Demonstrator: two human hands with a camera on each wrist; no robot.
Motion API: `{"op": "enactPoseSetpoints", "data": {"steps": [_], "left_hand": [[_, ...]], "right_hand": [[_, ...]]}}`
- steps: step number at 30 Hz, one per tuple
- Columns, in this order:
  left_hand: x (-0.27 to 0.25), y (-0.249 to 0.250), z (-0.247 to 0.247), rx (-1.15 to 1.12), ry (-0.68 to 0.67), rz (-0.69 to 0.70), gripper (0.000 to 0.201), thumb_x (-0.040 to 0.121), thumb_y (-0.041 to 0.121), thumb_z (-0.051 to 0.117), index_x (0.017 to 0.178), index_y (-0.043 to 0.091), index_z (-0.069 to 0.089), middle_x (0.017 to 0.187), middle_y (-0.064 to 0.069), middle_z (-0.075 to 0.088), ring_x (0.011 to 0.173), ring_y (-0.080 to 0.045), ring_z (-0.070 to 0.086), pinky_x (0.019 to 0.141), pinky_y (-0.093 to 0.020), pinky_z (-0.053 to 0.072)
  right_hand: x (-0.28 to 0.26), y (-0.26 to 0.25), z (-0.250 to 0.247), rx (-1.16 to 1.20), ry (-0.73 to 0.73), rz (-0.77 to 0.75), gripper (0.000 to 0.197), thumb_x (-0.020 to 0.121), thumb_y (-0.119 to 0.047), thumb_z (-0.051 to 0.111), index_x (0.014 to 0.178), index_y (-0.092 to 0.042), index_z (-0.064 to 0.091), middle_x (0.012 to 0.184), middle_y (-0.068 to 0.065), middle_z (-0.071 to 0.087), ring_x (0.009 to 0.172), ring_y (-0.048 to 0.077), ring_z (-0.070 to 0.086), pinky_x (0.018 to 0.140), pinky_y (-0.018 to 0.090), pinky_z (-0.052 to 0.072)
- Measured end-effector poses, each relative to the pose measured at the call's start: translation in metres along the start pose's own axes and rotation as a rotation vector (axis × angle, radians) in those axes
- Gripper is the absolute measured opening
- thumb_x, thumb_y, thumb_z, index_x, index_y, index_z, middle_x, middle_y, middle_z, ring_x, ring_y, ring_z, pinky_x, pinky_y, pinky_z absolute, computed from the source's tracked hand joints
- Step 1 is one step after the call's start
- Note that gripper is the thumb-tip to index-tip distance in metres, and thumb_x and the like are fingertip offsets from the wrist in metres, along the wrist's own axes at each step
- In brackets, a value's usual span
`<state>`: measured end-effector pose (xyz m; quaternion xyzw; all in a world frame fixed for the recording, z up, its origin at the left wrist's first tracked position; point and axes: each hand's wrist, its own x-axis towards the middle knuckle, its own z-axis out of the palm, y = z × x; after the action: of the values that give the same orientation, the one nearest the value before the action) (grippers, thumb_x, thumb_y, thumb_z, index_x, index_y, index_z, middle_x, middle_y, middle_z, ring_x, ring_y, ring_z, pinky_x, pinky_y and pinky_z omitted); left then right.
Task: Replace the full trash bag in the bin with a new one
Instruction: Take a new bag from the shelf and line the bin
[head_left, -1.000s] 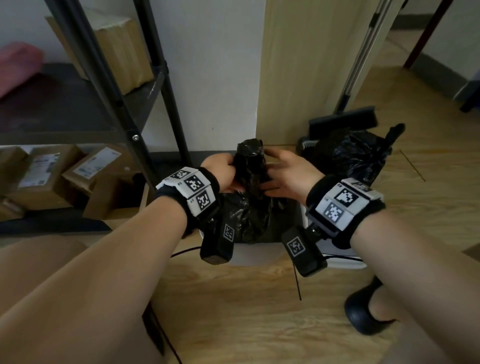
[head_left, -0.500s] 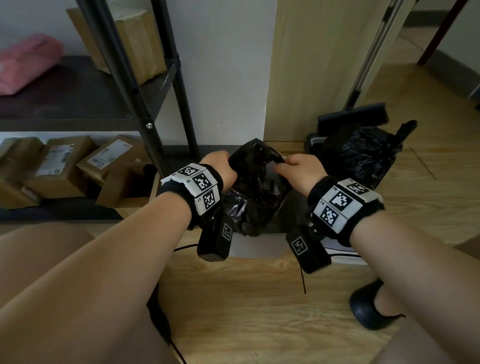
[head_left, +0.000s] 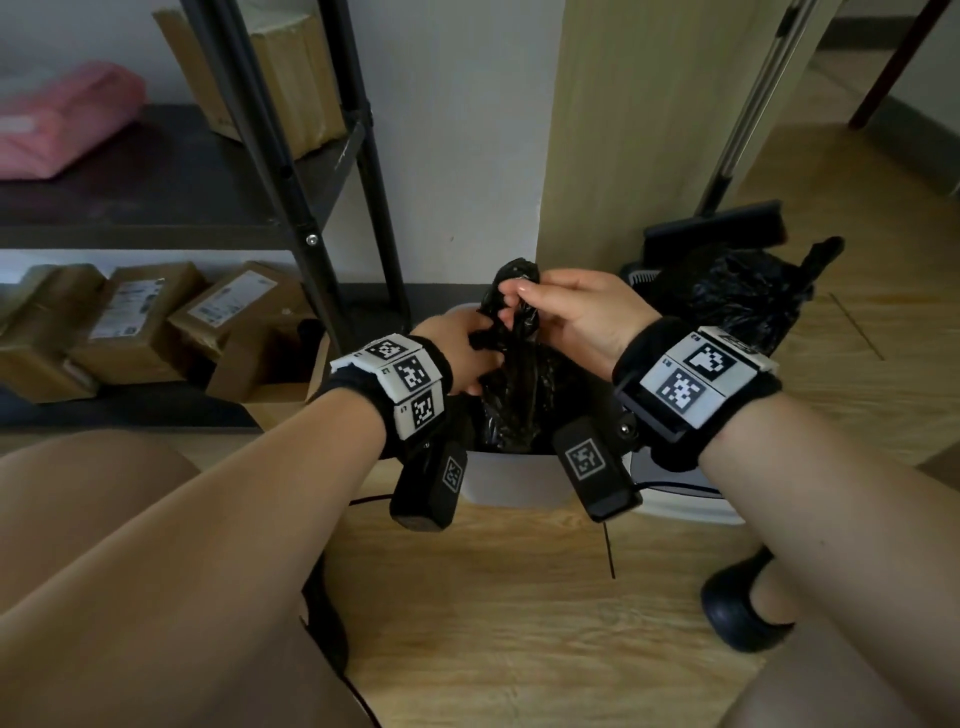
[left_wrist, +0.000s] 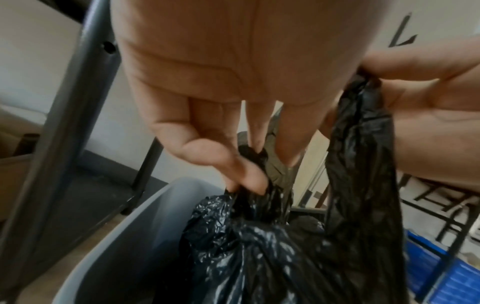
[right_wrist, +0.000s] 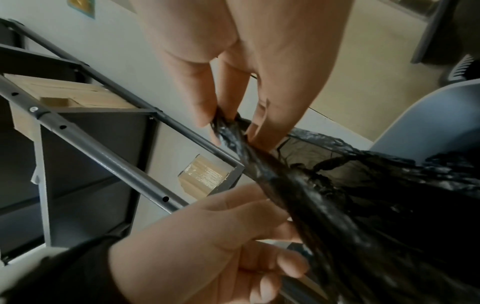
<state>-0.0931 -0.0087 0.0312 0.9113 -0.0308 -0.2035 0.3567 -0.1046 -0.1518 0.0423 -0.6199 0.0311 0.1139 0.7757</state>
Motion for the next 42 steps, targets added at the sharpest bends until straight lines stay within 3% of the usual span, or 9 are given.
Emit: {"op": "enactPoseSetpoints", "data": {"steps": [5, 7, 10, 17, 20, 23, 30, 35, 42], "left_hand": [[0.000, -0.001, -0.005, -0.042, -0.114, 0.011, 0.063, 0.082, 0.009, 0.065, 0.137, 0.025, 0.040, 0.103, 0.002, 0.055, 0.074, -0.010, 0.059, 0.060, -0.020, 0.055], [0.000, -0.001, -0.006, 0.097, -0.199, 0.020, 0.055, 0.077, 0.018, 0.071, 0.128, 0.024, 0.051, 0.109, 0.002, 0.057, 0.091, -0.014, 0.060, 0.075, -0.024, 0.052], [0.002, -0.005, 0.001, 0.213, -0.278, 0.029, 0.035, 0.075, 0.036, 0.074, 0.108, 0.030, 0.063, 0.103, 0.009, 0.063, 0.104, -0.010, 0.058, 0.091, -0.023, 0.044], [0.010, -0.016, 0.006, 0.364, 0.008, -0.010, 0.037, 0.099, 0.026, 0.041, 0.119, 0.001, 0.059, 0.113, -0.018, 0.063, 0.105, -0.029, 0.060, 0.079, -0.028, 0.046], [0.014, -0.013, -0.002, 0.087, 0.100, -0.034, 0.032, 0.098, 0.019, 0.044, 0.119, 0.000, 0.059, 0.117, -0.020, 0.063, 0.111, -0.033, 0.060, 0.096, -0.036, 0.048], [0.014, -0.009, -0.009, -0.293, 0.126, -0.096, 0.027, 0.094, 0.015, 0.053, 0.115, 0.003, 0.063, 0.100, -0.013, 0.062, 0.095, -0.028, 0.063, 0.087, -0.036, 0.054], [0.014, -0.008, -0.026, -0.579, 0.185, -0.070, 0.040, 0.094, -0.001, 0.036, 0.067, 0.017, 0.060, 0.076, -0.004, 0.060, 0.068, -0.016, 0.059, 0.061, -0.027, 0.053], [0.009, -0.005, -0.039, -0.717, 0.227, -0.039, 0.036, 0.087, -0.003, 0.038, 0.060, 0.013, 0.055, 0.070, -0.006, 0.053, 0.065, -0.018, 0.052, 0.057, -0.027, 0.044], [0.017, -0.024, -0.041, -0.259, 0.240, -0.078, 0.005, 0.081, 0.018, 0.060, 0.084, 0.014, 0.061, 0.082, -0.004, 0.059, 0.091, -0.024, 0.059, 0.081, -0.031, 0.048]], "right_hand": [[0.007, 0.004, -0.001, -0.352, 0.046, -0.007, 0.035, 0.080, -0.032, 0.071, 0.108, -0.012, 0.071, 0.084, -0.006, 0.073, 0.085, 0.014, 0.065, 0.077, 0.032, 0.055], [0.008, 0.006, 0.001, -0.358, 0.064, -0.023, 0.028, 0.085, -0.022, 0.067, 0.109, -0.008, 0.069, 0.065, -0.006, 0.062, 0.062, 0.009, 0.055, 0.057, 0.020, 0.047], [0.007, 0.007, 0.004, -0.200, 0.043, -0.014, 0.014, 0.090, -0.004, 0.059, 0.100, -0.004, 0.068, 0.076, 0.007, 0.064, 0.062, 0.011, 0.062, 0.059, 0.020, 0.054], [0.005, 0.003, -0.002, -0.042, 0.027, 0.064, 0.021, 0.090, 0.003, 0.054, 0.109, 0.008, 0.061, 0.087, 0.017, 0.066, 0.073, 0.020, 0.067, 0.068, 0.026, 0.060], [0.014, 0.016, -0.012, -0.340, 0.152, 0.167, 0.019, 0.091, 0.003, 0.049, 0.103, 0.000, 0.064, 0.093, 0.020, 0.063, 0.072, 0.020, 0.062, 0.079, 0.035, 0.056], [0.021, 0.039, -0.023, -0.831, 0.144, 0.290, 0.031, 0.091, -0.005, 0.050, 0.118, 0.003, 0.062, 0.095, 0.018, 0.064, 0.071, 0.018, 0.059, 0.073, 0.034, 0.053], [0.025, 0.074, -0.030, -0.968, 0.137, 0.387, 0.036, 0.100, -0.013, 0.035, 0.131, -0.003, 0.052, 0.138, 0.017, 0.051, 0.129, 0.028, 0.047, 0.106, 0.034, 0.038], [0.036, 0.078, -0.027, -0.916, 0.109, 0.396, 0.036, 0.096, -0.014, 0.046, 0.129, -0.002, 0.052, 0.136, 0.018, 0.053, 0.125, 0.031, 0.052, 0.077, 0.030, 0.051], [0.049, 0.065, -0.048, -0.988, 0.298, 0.256, 0.036, 0.089, -0.012, 0.055, 0.125, -0.007, 0.060, 0.130, 0.016, 0.058, 0.118, 0.032, 0.056, 0.097, 0.033, 0.045]]}}
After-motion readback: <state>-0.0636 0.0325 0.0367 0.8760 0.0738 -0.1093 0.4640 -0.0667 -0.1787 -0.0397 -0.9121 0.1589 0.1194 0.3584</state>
